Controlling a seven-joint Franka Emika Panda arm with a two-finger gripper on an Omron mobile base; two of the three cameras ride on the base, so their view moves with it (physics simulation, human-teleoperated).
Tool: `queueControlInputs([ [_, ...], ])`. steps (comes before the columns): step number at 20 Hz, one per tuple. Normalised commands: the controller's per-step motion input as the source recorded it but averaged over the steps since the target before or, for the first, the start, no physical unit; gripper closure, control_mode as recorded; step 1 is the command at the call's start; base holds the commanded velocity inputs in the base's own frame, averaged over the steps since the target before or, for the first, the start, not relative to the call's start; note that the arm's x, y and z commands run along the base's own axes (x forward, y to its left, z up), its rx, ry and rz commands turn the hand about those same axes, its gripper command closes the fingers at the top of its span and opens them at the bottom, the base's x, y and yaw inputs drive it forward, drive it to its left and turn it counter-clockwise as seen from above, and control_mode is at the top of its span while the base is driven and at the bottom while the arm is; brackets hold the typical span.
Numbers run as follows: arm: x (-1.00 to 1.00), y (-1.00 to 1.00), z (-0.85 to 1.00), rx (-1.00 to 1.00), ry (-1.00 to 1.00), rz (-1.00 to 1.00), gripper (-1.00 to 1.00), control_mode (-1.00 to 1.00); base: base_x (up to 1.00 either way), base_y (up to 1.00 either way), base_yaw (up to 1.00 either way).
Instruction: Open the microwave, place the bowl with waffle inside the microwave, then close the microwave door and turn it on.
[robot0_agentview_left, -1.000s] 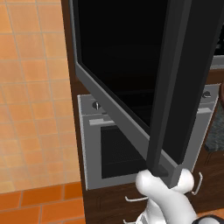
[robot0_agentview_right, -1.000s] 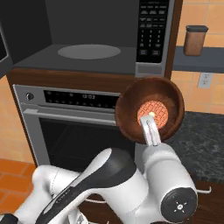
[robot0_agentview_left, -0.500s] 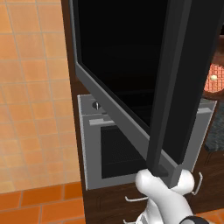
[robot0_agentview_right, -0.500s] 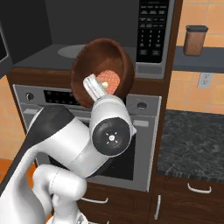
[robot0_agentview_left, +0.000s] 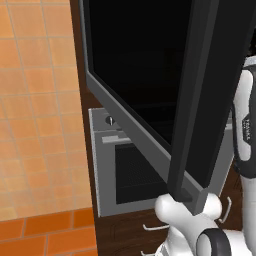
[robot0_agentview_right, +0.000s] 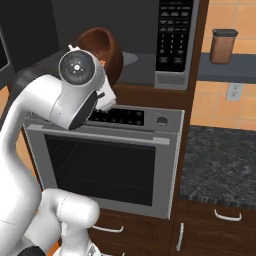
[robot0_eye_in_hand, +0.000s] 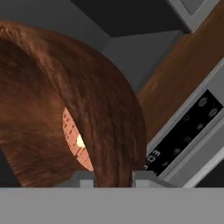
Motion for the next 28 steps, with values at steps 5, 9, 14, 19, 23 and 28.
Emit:
queueControlInputs([
  [5, 1.00, 0.19, 0.47, 0.15, 0.21, -0.05, 1.00, -1.00, 0.00, 0.00, 0.00],
  [9, 1.00, 0.29, 0.25, 0.16, 0.21, -0.05, 1.00, -1.00, 0.00, 0.00, 0.00],
  [14, 0.97, 0.32, 0.02, 0.18, 0.19, -0.14, 1.00, -1.00, 0.00, 0.00, 0.00],
  [19, 0.95, 0.24, 0.06, 0.27, 0.23, -0.12, 1.00, -1.00, 0.00, 0.00, 0.00],
  [23, 0.85, 0.15, -0.01, 0.26, 0.20, -0.15, 1.00, -1.00, 0.00, 0.00, 0.00],
  [28, 0.08, 0.57, -0.64, 0.09, 0.01, -0.11, 1.00, -1.00, 0.00, 0.00, 0.00],
])
